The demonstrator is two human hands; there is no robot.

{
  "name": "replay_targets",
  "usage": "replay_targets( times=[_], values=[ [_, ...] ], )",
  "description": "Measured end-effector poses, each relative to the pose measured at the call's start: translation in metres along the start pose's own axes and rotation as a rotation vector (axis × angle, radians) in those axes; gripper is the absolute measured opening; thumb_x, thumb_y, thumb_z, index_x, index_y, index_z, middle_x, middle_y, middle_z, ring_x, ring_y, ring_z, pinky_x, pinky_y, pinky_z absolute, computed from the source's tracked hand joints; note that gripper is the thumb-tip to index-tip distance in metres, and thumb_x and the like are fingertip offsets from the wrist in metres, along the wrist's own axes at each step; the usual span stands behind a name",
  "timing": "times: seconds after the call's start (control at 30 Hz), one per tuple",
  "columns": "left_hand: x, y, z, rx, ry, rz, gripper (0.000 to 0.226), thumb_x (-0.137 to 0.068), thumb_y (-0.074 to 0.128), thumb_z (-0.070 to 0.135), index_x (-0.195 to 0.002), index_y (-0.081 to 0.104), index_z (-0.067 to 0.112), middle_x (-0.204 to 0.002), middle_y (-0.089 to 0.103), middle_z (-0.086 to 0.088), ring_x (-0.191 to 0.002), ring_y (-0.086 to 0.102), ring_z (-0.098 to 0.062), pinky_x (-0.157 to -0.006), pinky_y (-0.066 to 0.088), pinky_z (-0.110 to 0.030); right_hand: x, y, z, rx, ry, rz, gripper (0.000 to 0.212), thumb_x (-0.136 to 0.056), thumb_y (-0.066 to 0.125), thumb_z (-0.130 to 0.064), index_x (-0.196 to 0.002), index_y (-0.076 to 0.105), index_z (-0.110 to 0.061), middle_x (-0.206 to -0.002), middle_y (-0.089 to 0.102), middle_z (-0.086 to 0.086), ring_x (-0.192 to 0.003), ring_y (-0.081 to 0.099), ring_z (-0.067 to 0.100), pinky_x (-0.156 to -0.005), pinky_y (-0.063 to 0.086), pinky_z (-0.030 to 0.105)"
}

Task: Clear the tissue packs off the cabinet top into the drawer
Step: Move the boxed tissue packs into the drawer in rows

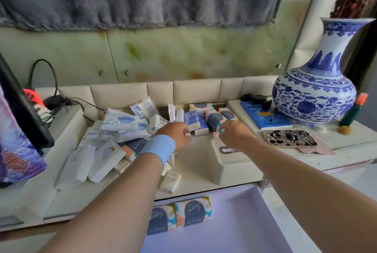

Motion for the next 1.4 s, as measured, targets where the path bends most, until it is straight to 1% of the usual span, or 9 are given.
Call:
replay_targets(
  times=[0.33,0.5,0.67,0.87,1.0,1.1,1.2,1.27,1.4],
  values=[
    [-0.111,0.052,-0.007,0.004,0.052,0.006,0.051,-0.09,0.058,0.034,-0.139,0.045,0.03,-0.141,0.048,0.001,-0.128,0.046,-0.022,-0.104,0.042,-0.041,-0.118,0.029,0.019,0.156,0.107,0.063,0.056,-0.089,0.057,-0.035,-0.141,0.043,-0.021,-0.139,0.048,0.01,-0.125,0.047,0.03,-0.097,0.045,0.04],
    [-0.13,0.071,-0.007,0.009,0.112,0.02,0.051,-0.09,0.057,0.037,-0.139,0.042,0.034,-0.143,0.044,0.003,-0.13,0.044,-0.022,-0.102,0.043,-0.043,-0.146,0.051,0.021,0.317,0.211,0.06,0.069,-0.086,0.064,-0.045,-0.143,0.04,-0.012,-0.137,0.048,0.015,-0.124,0.047,0.031,-0.096,0.044,0.037],
    [-0.13,0.065,-0.013,0.063,0.106,0.049,0.055,-0.089,0.059,0.034,-0.141,0.04,0.032,-0.142,0.046,0.001,-0.129,0.044,-0.023,-0.103,0.042,-0.043,-0.148,0.051,0.023,0.248,0.253,0.141,0.071,-0.078,0.068,-0.045,-0.136,0.043,-0.012,-0.132,0.05,0.014,-0.121,0.048,0.031,-0.095,0.043,0.038],
    [-0.12,0.031,0.003,0.112,0.258,0.223,0.071,-0.086,0.064,0.022,-0.147,0.029,0.03,-0.15,0.031,0.004,-0.137,0.03,-0.023,-0.106,0.038,-0.042,-0.127,0.016,0.005,-0.083,-0.001,0.402,0.054,-0.07,0.071,-0.046,-0.11,0.048,-0.019,-0.104,0.056,0.002,-0.098,0.055,0.025,-0.075,0.043,0.034],
    [-0.107,0.015,0.018,-0.165,0.353,0.299,0.083,-0.085,0.067,0.028,-0.153,0.019,0.03,-0.161,0.01,0.002,-0.147,0.011,-0.022,-0.11,0.03,-0.04,-0.105,0.012,-0.023,-0.321,-0.318,0.266,0.052,-0.064,0.076,-0.026,-0.11,0.054,-0.017,-0.105,0.058,0.001,-0.095,0.058,0.024,-0.073,0.041,0.029],
    [-0.097,0.015,0.014,-0.343,0.313,0.268,0.076,-0.085,0.067,0.034,-0.148,0.024,0.03,-0.151,0.035,0.0,-0.137,0.032,-0.027,-0.101,0.037,-0.041,-0.096,0.018,-0.039,-0.356,-0.411,0.171,0.062,-0.065,0.072,-0.019,-0.125,0.056,-0.023,-0.118,0.061,0.001,-0.106,0.059,0.021,-0.086,0.047,0.03],
    [-0.092,0.022,-0.008,-0.348,0.171,0.159,0.065,-0.088,0.062,0.029,-0.145,0.031,0.029,-0.139,0.048,-0.002,-0.127,0.043,-0.028,-0.096,0.041,-0.041,-0.106,0.03,-0.025,-0.245,-0.257,0.055,0.068,-0.073,0.07,-0.015,-0.136,0.048,-0.026,-0.13,0.053,0.001,-0.117,0.052,0.02,-0.092,0.044,0.027],
    [-0.091,0.025,-0.023,-0.34,0.113,0.104,0.062,-0.087,0.062,0.028,-0.143,0.034,0.029,-0.138,0.049,-0.002,-0.126,0.043,-0.028,-0.097,0.042,-0.041,-0.115,0.033,-0.005,-0.134,-0.119,0.055,0.068,-0.076,0.065,-0.016,-0.14,0.045,-0.025,-0.134,0.048,0.003,-0.124,0.049,0.024,-0.098,0.045,0.033],
    [-0.094,0.034,-0.04,-0.351,0.085,0.049,0.062,-0.085,0.062,0.027,-0.141,0.034,0.031,-0.138,0.044,-0.001,-0.127,0.039,-0.028,-0.098,0.04,-0.042,-0.13,0.031,0.028,0.261,0.051,0.093,0.051,-0.087,0.059,-0.033,-0.135,0.048,-0.018,-0.131,0.051,0.009,-0.12,0.046,0.029,-0.1,0.04,0.042]
  ],
)
Point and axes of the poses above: each hand's wrist, its own x-axis away from the middle knuckle, its own y-axis out of the palm, z = x × y, the point moved 5 cm from there along -x, towards the middle knuckle
